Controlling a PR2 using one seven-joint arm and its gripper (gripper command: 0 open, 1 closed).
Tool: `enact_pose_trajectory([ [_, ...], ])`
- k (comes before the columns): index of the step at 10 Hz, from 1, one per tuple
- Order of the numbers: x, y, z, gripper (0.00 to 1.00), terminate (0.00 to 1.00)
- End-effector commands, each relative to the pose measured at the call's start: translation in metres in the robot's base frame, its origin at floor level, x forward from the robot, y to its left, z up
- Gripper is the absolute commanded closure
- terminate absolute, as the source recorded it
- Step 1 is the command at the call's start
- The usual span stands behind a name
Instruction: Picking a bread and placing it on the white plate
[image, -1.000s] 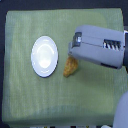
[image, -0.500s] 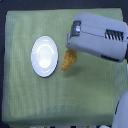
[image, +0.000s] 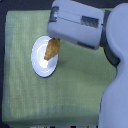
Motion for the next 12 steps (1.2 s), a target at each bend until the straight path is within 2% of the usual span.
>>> enact_pose_trajectory([
  [1, 0.014, 0.071, -0.021, 1.0, 0.0],
  [4, -0.011, 0.085, -0.033, 1.0, 0.0],
  [11, -0.012, 0.085, -0.035, 1.0, 0.0],
  [12, -0.011, 0.084, -0.035, 0.0, 0.0],
])
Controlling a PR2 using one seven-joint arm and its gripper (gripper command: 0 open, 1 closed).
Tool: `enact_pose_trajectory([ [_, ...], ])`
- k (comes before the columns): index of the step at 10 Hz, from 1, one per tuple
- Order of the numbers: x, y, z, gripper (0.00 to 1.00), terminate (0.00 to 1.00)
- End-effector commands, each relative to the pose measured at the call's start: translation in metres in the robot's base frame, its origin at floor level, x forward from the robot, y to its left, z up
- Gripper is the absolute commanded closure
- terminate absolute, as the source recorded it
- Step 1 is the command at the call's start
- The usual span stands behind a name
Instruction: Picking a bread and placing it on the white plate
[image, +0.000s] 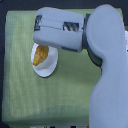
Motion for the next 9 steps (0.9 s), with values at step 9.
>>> enact_pose_trajectory([
  [9, -0.014, -0.003, 0.0, 0.0, 0.0],
])
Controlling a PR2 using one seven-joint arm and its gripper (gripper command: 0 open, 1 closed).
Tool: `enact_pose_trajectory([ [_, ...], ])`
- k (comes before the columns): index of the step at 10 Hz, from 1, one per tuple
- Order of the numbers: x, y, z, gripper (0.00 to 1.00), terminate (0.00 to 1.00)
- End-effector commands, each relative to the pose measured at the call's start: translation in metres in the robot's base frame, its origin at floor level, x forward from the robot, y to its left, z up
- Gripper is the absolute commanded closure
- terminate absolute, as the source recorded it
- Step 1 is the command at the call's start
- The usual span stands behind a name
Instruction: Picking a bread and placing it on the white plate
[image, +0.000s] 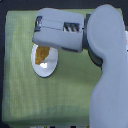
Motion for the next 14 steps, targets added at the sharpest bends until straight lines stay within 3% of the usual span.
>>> enact_pose_trajectory([
  [1, -0.012, 0.0, 0.001, 0.0, 0.0],
  [4, -0.013, 0.0, 0.006, 0.0, 0.0],
  [6, -0.009, 0.011, 0.038, 0.0, 0.0],
  [7, 0.004, 0.01, 0.058, 0.0, 0.0],
  [8, 0.018, -0.004, 0.083, 0.0, 0.0],
  [10, 0.022, -0.038, 0.113, 0.0, 0.0],
  [14, 0.019, -0.069, 0.138, 0.0, 0.0],
])
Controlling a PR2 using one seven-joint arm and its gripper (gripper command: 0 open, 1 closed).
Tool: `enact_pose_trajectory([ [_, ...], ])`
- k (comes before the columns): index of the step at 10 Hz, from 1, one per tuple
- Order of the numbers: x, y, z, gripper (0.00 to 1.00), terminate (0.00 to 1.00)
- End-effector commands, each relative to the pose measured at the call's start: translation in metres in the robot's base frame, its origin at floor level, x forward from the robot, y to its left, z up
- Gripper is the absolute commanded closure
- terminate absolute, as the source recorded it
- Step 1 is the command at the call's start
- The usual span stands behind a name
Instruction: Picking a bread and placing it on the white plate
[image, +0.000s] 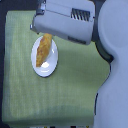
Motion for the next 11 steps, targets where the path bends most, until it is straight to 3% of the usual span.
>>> enact_pose_trajectory([
  [1, 0.007, -0.05, 0.037, 0.0, 0.0],
  [4, -0.014, -0.124, 0.03, 0.0, 0.0],
  [11, -0.034, -0.252, 0.02, 0.0, 0.0],
])
